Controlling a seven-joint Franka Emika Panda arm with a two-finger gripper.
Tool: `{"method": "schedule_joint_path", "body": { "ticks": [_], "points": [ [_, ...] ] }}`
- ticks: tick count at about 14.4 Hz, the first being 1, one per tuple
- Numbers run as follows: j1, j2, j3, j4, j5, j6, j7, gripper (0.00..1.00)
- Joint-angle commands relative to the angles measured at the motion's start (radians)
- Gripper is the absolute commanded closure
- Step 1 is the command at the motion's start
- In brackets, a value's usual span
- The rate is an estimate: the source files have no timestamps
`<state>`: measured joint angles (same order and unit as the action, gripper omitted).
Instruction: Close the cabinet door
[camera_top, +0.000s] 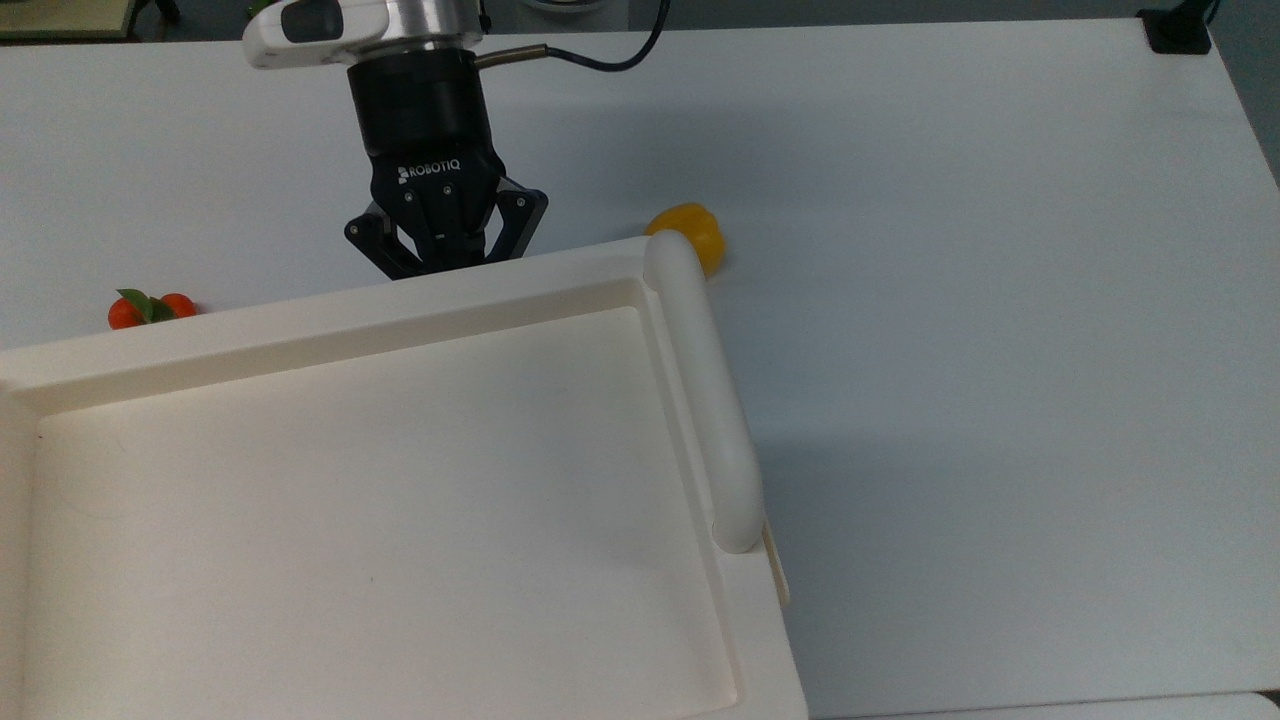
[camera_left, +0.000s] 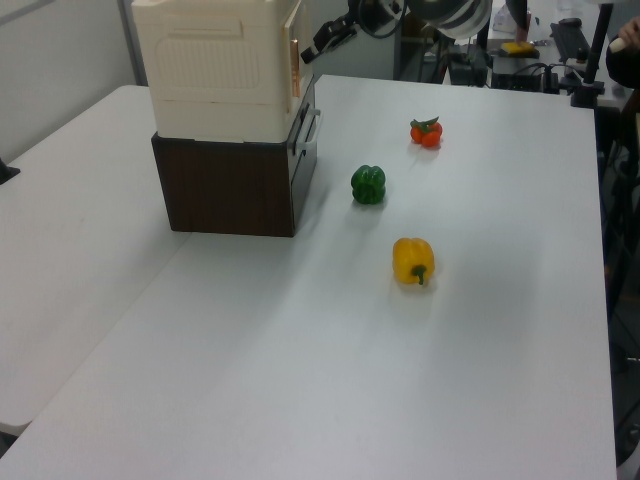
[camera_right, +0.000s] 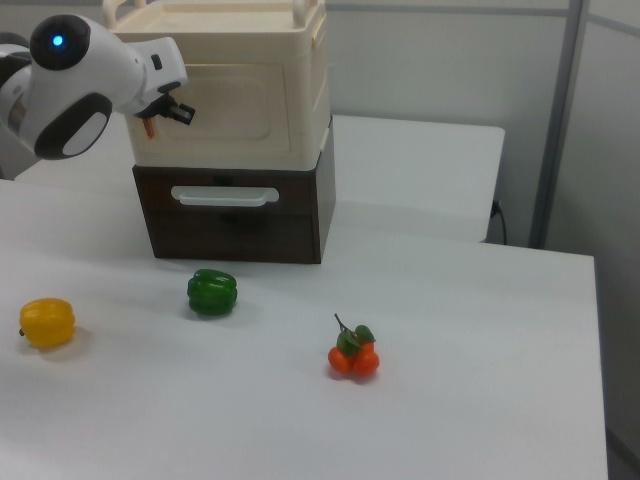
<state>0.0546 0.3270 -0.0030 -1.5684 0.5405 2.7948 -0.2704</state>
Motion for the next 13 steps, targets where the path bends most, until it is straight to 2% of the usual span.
{"method": "schedule_joint_path", "body": {
  "ticks": [1,6,8,10,12,13],
  "points": [
    [0.016,0.065,0.011,0.068,0.018,0.068,0.008,1.00],
    [0.016,0.066,0.011,0.074,0.015,0.069,0.004,1.00],
    [0.005,-0.001,0.011,0.019,0.006,0.039,-0.004,1.00],
    [-0.033,-0.089,0.002,-0.048,-0.008,-0.137,-0.025,1.00],
    [-0.067,-0.163,-0.047,-0.044,-0.069,-0.471,-0.055,0.97],
    [-0.067,-0.189,-0.064,-0.044,-0.103,-0.580,-0.053,0.95]
  ]
}}
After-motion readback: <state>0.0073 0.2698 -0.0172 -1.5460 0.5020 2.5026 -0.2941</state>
